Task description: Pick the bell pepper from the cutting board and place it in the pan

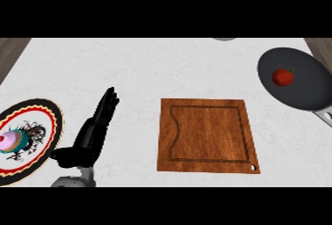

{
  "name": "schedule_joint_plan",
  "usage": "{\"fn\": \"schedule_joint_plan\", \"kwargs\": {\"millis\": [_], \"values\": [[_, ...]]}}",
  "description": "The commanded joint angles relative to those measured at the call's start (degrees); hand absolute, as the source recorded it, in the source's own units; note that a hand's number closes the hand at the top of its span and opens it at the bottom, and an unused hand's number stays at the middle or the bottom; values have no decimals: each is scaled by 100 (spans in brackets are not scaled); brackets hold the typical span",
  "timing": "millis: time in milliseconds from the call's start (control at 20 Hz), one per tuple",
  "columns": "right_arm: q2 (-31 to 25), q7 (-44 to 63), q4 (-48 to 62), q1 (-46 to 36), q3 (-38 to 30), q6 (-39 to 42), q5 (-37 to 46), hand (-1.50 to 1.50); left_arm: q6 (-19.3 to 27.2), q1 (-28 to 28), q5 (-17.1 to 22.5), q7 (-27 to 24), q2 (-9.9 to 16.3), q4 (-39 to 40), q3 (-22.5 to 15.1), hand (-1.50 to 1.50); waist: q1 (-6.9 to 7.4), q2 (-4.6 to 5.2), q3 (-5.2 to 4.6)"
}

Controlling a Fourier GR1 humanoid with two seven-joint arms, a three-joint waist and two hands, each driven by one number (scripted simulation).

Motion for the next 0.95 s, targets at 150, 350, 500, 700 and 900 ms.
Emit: {"fn": "schedule_joint_plan", "kwargs": {"millis": [150,350,500,700,900], "values": [[-55,-428,-107,271,246,294,-1,-150,18,-153,25,201,-7,-81,89,0,-48,-24,-6],[27,-522,-125,418,344,1,-7,-150,183,77,-237,-259,-136,204,-126,0,-60,-29,-9],[-54,-232,-44,163,399,-56,5,-150,-277,106,198,-61,302,-136,318,0,-5,-21,-5],[-182,-365,17,207,385,-218,-37,-150,40,-150,-98,238,-96,-40,-44,0,4,-3,4],[238,-362,-182,32,628,-1003,87,-150,109,-62,-111,171,-134,-58,-35,0,-17,-22,-6]]}}
